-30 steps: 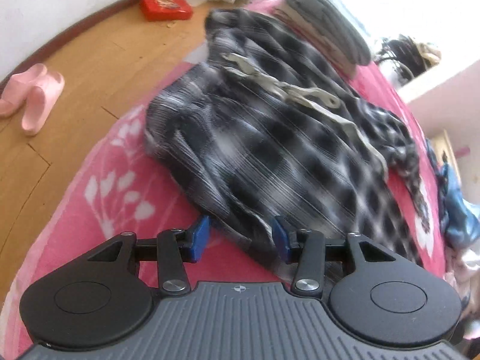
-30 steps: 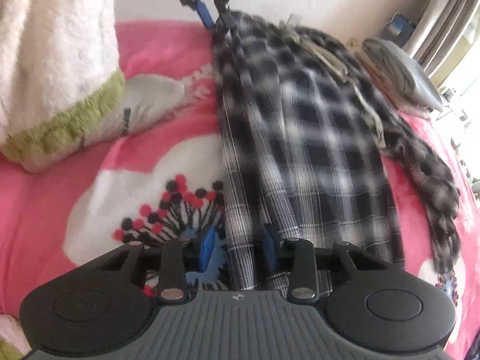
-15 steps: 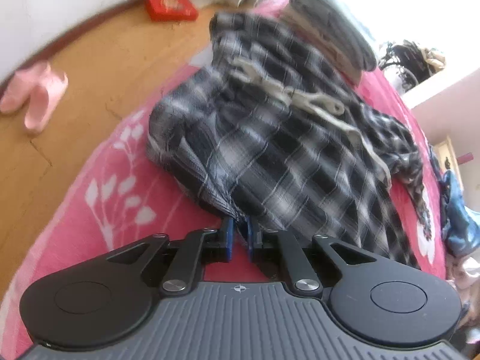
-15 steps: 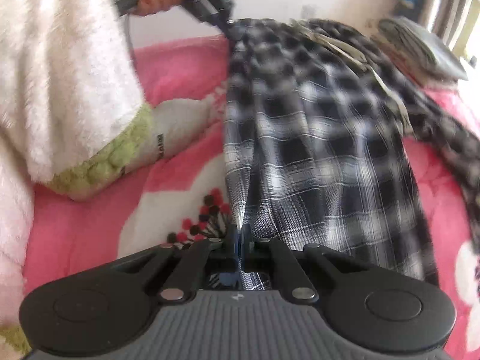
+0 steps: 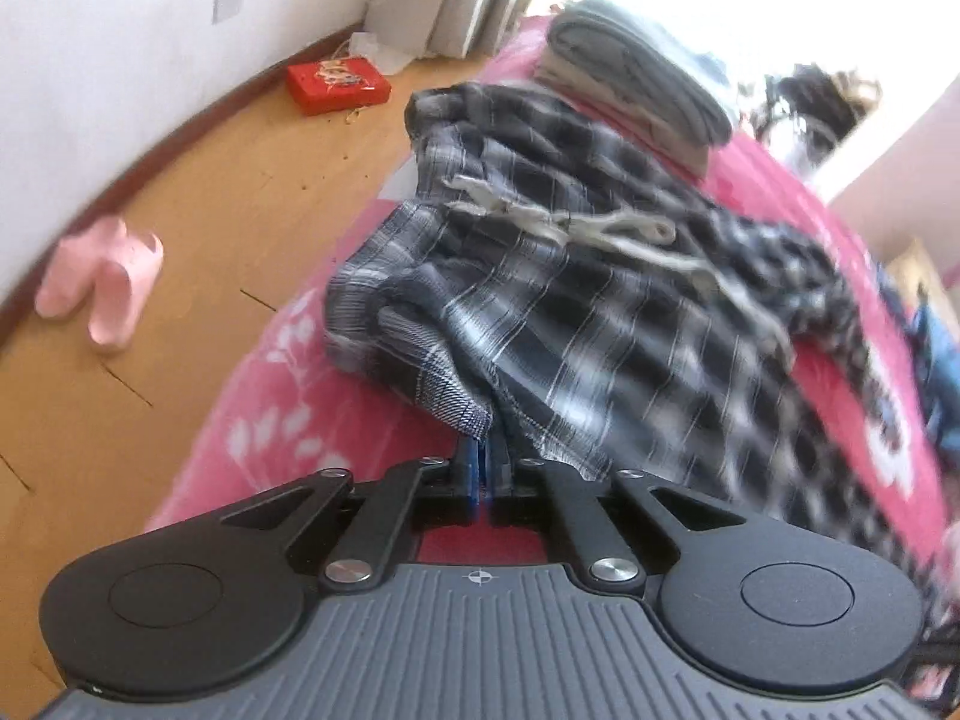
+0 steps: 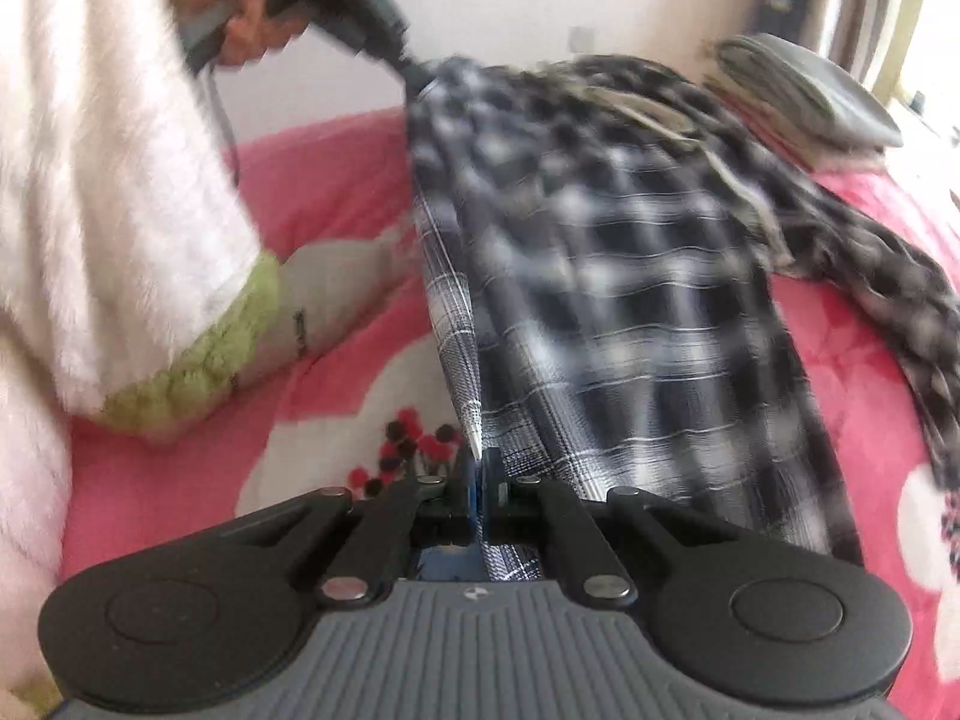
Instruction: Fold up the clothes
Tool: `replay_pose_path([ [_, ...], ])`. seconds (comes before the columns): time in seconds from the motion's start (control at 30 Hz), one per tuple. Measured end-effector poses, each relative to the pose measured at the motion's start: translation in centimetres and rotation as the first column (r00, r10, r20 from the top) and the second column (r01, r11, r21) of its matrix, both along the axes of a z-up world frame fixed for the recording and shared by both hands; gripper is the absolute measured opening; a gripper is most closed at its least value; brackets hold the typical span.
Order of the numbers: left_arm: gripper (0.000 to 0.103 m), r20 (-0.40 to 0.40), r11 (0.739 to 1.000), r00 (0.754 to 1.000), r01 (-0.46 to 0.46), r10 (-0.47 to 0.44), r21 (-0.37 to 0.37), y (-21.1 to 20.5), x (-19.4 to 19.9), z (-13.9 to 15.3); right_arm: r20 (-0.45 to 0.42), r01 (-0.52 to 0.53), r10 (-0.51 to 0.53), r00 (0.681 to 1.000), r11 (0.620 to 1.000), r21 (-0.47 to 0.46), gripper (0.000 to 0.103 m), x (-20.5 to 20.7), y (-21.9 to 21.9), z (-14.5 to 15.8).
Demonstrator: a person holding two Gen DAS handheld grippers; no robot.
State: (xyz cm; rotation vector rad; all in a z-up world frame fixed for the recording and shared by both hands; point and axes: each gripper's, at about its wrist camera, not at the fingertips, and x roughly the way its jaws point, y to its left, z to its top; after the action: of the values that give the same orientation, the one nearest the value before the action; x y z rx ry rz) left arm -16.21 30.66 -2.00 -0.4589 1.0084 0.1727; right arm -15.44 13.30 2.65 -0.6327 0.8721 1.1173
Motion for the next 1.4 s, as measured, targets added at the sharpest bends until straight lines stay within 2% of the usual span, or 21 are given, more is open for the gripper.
replay_pose_path([
  [0.07,0.000,-0.059,0.999,0.998,0.013,-0.011,0.031,0.0,0.0,-1.6,0.001,-0.026,0.026,1.000,0.999,-0.037,0.003,-0.4,0.6,-1.5],
  [0.13,0.000,-0.085,0.998,0.996,0.012,-0.007,0.055,-0.2,-0.1,-3.4,-0.009,-0.038,0.037,0.999,0.996,-0.081,0.003,-0.5,1.1,-3.3],
  [0.27,0.002,-0.078,0.995,0.996,0.040,-0.032,0.096,-0.6,-0.6,-3.6,-0.068,0.038,-0.042,0.997,0.997,-0.066,0.008,-0.2,1.1,-3.7],
  [0.3,0.006,-0.083,0.993,0.996,0.052,-0.043,0.104,-0.5,-0.7,-3.4,-0.110,0.077,-0.082,0.991,0.996,-0.051,0.014,0.0,0.7,-3.5],
  [0.33,0.008,-0.087,0.992,0.995,0.064,-0.054,0.112,-0.5,-0.8,-3.2,-0.152,0.116,-0.121,0.981,0.993,-0.037,0.019,0.1,0.4,-3.4],
  [0.5,0.025,-0.105,0.982,0.990,0.114,-0.099,0.154,-0.5,-1.1,-2.1,-0.333,0.274,-0.267,0.904,0.961,-0.026,0.028,0.2,-1.7,-3.9],
  [0.6,0.028,-0.102,0.975,0.988,0.131,-0.114,0.177,-1.1,-1.1,-1.0,-0.417,0.364,-0.347,0.840,0.931,-0.042,0.028,0.6,-3.0,-3.8],
  [0.67,0.029,-0.105,0.965,0.984,0.160,-0.141,0.206,-1.5,-1.1,0.0,-0.447,0.432,-0.402,0.799,0.901,-0.038,0.028,0.9,-4.5,-3.0],
  [0.8,0.030,-0.105,0.930,0.970,0.240,-0.219,0.277,-2.4,-1.0,2.4,-0.426,0.574,-0.515,0.744,0.819,0.013,0.030,1.2,-8.4,-0.4],
  [0.93,0.031,-0.076,0.904,0.955,0.295,-0.286,0.310,-3.7,0.1,4.7,-0.410,0.724,-0.639,0.651,0.685,0.081,0.033,1.6,-12.0,2.1],
  [1.0,0.031,-0.044,0.887,0.938,0.339,-0.343,0.314,-5.4,1.8,5.6,-0.433,0.765,-0.663,0.610,0.635,0.107,0.033,1.9,-13.1,2.6],
  [1.03,0.031,-0.028,0.874,0.923,0.373,-0.384,0.310,-6.7,2.7,5.8,-0.448,0.780,-0.669,0.594,0.614,0.117,0.033,2.2,-13.6,2.8],
  [1.1,0.031,0.007,0.842,0.883,0.446,-0.470,0.302,-9.5,4.5,6.3,-0.450,0.784,-0.669,0.592,0.608,0.128,0.033,2.4,-13.5,3.1],
  [1.17,0.031,0.031,0.789,0.818,0.544,-0.575,0.286,-13.5,6.2,6.5,-0.435,0.780,-0.671,0.601,0.611,0.135,0.033,2.5,-13.4,3.5],
  [1.27,0.032,0.045,0.670,0.686,0.692,-0.726,0.268,-19.8,7.4,5.8,-0.418,0.788,-0.686,0.596,0.599,0.141,0.033,2.2,-13.5,3.9],
  [1.33,0.033,0.044,0.570,0.579,0.783,-0.814,0.250,-24.1,7.3,4.9,-0.415,0.812,-0.711,0.568,0.568,0.137,0.033,2.1,-14.1,3.9],
  [1.4,0.033,0.039,0.482,0.487,0.845,-0.873,0.232,-27.8,6.8,3.7,-0.402,0.847,-0.754,0.520,0.516,0.127,0.033,2.1,-15.2,3.8],
])
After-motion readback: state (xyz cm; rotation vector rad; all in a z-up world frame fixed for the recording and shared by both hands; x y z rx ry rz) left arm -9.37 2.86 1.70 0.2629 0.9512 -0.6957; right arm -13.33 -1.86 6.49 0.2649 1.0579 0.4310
